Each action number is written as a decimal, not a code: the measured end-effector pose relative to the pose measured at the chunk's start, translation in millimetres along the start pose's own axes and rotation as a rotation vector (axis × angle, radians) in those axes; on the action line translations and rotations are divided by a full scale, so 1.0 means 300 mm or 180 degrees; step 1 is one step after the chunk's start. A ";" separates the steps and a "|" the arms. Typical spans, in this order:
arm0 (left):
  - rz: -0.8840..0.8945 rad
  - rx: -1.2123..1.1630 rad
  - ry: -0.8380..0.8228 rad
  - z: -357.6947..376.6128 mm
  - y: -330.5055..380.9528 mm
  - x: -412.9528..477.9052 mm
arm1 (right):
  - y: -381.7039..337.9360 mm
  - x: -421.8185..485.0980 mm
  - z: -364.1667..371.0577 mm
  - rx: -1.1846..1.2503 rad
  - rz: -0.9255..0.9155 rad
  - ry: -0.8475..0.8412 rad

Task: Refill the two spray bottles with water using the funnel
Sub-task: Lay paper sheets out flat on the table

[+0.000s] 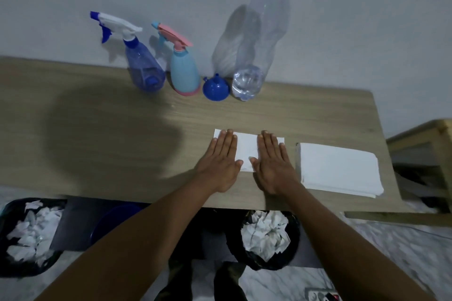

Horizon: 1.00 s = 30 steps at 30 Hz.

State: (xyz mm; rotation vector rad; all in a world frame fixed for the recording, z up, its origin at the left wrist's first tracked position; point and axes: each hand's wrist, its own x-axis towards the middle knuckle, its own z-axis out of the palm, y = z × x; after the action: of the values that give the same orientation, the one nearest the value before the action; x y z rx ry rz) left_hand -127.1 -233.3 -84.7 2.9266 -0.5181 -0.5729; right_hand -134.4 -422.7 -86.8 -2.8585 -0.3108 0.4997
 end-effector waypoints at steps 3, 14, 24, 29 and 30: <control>0.0107 0.0070 -0.0016 0.024 0.053 -0.069 | 0.003 -0.104 0.034 0.0013 0.0112 0.0073; 0.0471 0.0242 0.0324 0.066 -0.043 -0.225 | -0.162 -0.243 0.174 -0.0062 0.0395 0.0416; 0.0434 0.0244 0.0434 0.015 -0.417 -0.302 | -0.482 -0.050 0.202 -0.0160 0.0244 0.0487; 0.0124 0.0099 0.0418 0.016 -0.643 -0.351 | -0.667 0.087 0.189 -0.0240 -0.0186 0.0313; 0.0028 0.0077 0.0410 0.017 -0.694 -0.372 | -0.713 0.121 0.190 -0.0245 -0.0307 0.0285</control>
State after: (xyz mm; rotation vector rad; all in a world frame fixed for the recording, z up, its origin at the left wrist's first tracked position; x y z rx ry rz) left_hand -162.0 0.3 -87.4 2.9568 -0.5254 -0.3765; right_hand -157.1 -199.8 -96.2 -2.9119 -0.4589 0.3478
